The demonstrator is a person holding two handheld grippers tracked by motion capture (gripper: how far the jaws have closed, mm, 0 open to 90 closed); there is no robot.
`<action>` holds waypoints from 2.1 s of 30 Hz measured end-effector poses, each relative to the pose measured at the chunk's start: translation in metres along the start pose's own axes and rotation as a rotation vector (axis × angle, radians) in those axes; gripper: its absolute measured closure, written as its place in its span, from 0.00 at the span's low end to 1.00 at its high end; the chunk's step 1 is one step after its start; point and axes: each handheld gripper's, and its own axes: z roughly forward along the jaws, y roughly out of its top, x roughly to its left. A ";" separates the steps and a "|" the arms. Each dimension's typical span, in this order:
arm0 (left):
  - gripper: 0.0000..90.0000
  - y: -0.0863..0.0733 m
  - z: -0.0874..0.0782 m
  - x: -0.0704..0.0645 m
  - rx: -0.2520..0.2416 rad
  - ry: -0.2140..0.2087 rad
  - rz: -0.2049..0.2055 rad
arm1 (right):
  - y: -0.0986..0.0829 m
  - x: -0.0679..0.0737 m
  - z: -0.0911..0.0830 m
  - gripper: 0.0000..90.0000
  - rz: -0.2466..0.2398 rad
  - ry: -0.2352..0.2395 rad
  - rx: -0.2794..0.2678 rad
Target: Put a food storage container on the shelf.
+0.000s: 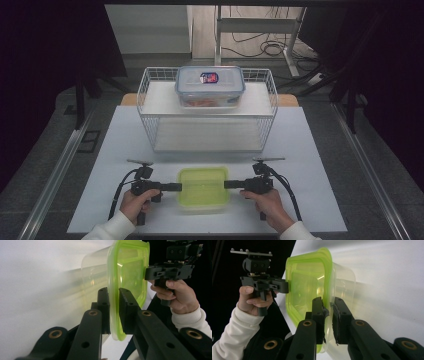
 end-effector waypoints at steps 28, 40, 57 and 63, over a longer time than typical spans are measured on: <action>0.91 0.020 -0.020 -0.040 -0.064 0.011 0.142 | 0.020 0.043 -0.028 0.90 -0.180 -0.024 -0.072; 0.91 0.042 -0.033 -0.067 -0.082 0.017 0.189 | 0.038 0.065 -0.044 0.90 -0.227 -0.019 -0.111; 0.91 0.070 -0.051 -0.096 -0.112 0.018 0.239 | 0.063 0.090 -0.061 0.90 -0.283 -0.006 -0.159; 0.91 0.081 -0.057 -0.104 -0.124 0.015 0.244 | 0.074 0.100 -0.066 0.90 -0.293 -0.004 -0.164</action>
